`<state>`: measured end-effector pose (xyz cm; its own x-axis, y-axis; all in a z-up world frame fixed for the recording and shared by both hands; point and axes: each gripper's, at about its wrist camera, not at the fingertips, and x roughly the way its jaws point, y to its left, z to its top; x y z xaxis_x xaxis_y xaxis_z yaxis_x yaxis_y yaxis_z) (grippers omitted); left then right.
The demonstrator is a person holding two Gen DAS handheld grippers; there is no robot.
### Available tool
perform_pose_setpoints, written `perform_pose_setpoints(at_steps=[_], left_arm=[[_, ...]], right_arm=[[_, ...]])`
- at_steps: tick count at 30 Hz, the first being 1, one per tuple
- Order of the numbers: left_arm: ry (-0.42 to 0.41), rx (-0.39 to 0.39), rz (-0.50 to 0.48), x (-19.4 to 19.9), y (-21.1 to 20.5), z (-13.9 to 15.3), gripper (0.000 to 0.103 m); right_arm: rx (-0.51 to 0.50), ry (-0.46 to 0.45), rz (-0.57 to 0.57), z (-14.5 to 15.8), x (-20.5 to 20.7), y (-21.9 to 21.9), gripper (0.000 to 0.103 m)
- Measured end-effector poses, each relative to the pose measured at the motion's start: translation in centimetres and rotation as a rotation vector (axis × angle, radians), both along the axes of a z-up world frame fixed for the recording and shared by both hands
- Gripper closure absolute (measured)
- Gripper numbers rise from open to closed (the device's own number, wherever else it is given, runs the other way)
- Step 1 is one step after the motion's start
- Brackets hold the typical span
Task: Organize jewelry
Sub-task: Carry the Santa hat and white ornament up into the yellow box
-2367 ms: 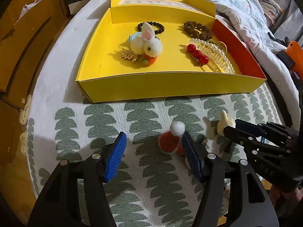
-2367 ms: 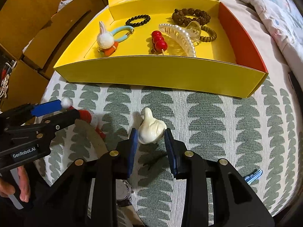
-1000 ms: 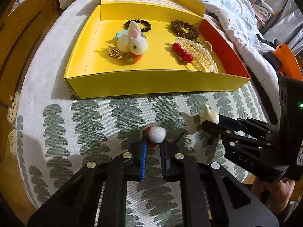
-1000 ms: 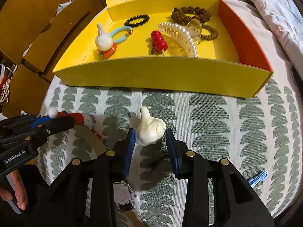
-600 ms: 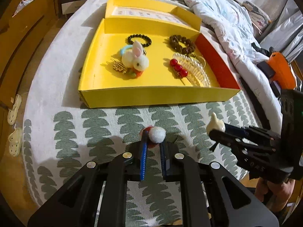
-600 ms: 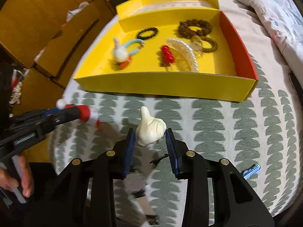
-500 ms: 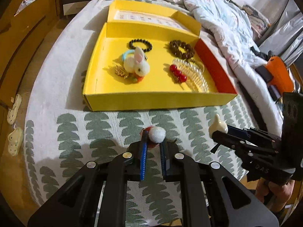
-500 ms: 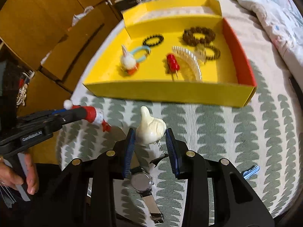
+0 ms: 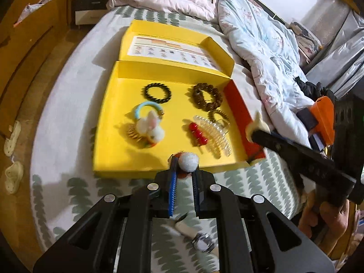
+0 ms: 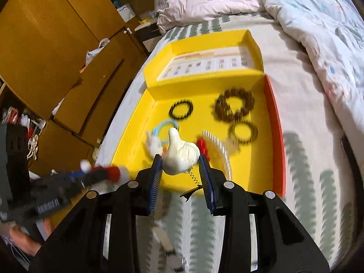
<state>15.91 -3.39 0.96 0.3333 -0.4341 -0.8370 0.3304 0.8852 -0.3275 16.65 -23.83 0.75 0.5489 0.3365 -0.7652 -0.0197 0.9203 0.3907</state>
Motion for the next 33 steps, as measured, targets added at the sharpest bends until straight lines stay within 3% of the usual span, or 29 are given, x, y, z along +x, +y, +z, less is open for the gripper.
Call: perform_pose_setpoints(at_steps=[5, 13, 19, 33], left_arm=[[0.016, 0.051, -0.005, 2.7, -2.6, -1.4, 0.091], [0.041, 0.138, -0.009, 5.6, -4.3, -4.0, 0.091], [0.054, 0.178, -0.018, 6.5, -4.9, -5.5, 0.091], [0.069, 0.24, -0.001, 7.0, -5.9, -8.2, 0.091]], right_arm=[[-0.007, 0.026, 0.011, -0.8, 5.2, -0.4, 0.068], [0.001, 0.106, 0.051, -5.4, 11.7, -0.7, 0.067], [0.02, 0.143, 0.067, -8.2, 14.0, -0.8, 0.067], [0.02, 0.177, 0.079, -10.9, 16.1, 0.4, 0.067]])
